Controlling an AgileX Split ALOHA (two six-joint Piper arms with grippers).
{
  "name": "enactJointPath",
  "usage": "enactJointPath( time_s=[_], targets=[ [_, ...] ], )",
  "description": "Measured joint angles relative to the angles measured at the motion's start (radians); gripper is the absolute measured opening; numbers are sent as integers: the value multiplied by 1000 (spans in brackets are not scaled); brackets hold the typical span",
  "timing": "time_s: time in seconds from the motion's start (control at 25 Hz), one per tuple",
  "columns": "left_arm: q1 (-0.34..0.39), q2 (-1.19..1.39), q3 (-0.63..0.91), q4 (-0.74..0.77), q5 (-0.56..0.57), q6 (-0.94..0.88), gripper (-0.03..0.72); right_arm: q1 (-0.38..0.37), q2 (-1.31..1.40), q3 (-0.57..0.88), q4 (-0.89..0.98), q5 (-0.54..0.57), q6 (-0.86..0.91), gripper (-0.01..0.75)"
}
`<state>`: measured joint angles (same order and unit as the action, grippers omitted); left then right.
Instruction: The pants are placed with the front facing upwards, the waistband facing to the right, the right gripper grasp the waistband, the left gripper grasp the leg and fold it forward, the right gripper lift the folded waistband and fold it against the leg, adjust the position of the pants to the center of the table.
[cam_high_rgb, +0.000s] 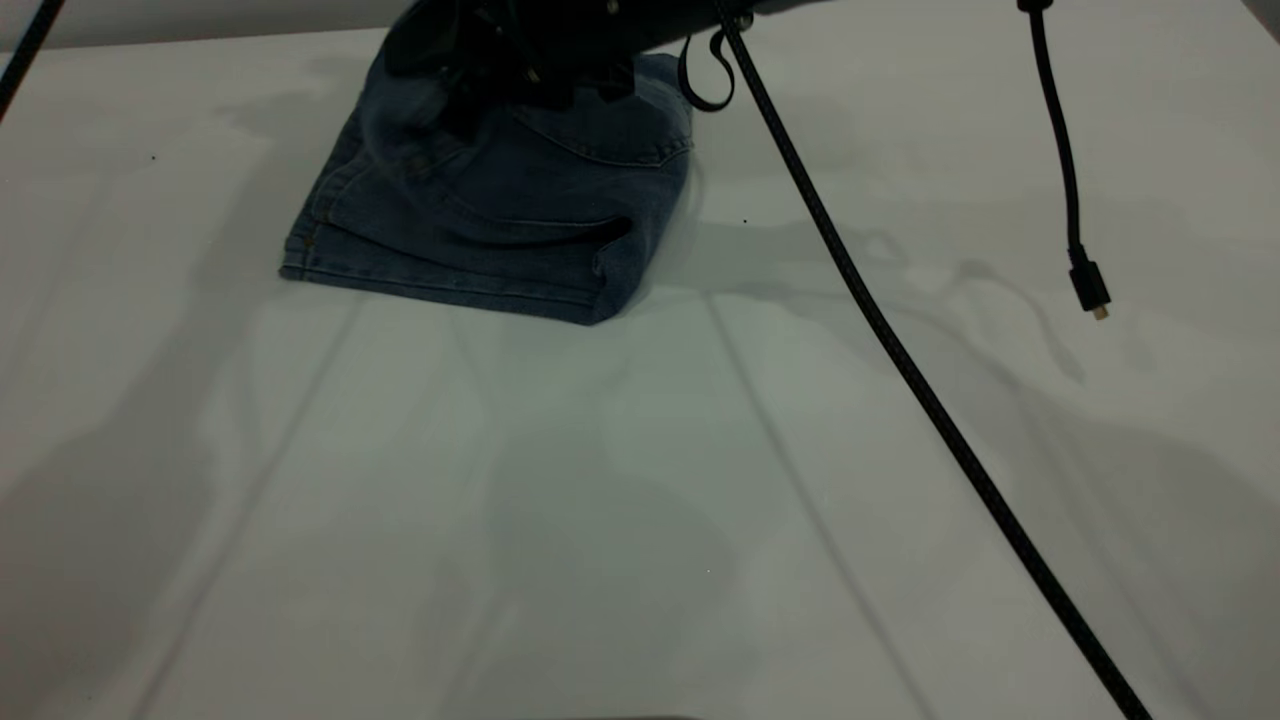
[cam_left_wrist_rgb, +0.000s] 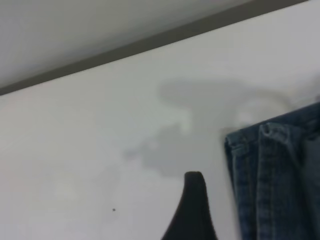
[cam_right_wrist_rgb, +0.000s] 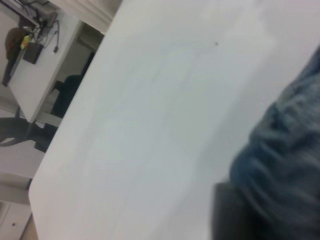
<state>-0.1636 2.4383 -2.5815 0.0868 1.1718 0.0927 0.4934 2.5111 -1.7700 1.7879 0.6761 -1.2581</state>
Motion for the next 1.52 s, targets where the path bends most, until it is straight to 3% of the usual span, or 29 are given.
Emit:
enactJointPath(
  time_s=[0.16,0.28,0.48,0.76,1.0,1.12,1.36,1.52],
  targets=[
    [0,0,0,-17,0,0,577,-3,5,0,0,13,32,613],
    [0,0,0,-19,0,2,577,-17,5,0,1,81,41,676],
    [0,-1,13,-93,0,87,577,-94,-19,0,-58,160,102,670],
    [0,25,139,-211,0,377,577,-255,-85,-3,-237,291,282,585],
    [-3,102,293,-236,0,856,577,-287,-92,-3,-309,370,326,578],
    [-16,147,318,-249,0,988,577,-287,-92,-3,-324,376,328,578],
    [-44,201,319,-253,0,1002,577,-287,-92,-3,-331,383,328,578],
    [-79,219,317,-219,0,886,577,-298,-92,-3,-331,393,328,577]
  ],
)
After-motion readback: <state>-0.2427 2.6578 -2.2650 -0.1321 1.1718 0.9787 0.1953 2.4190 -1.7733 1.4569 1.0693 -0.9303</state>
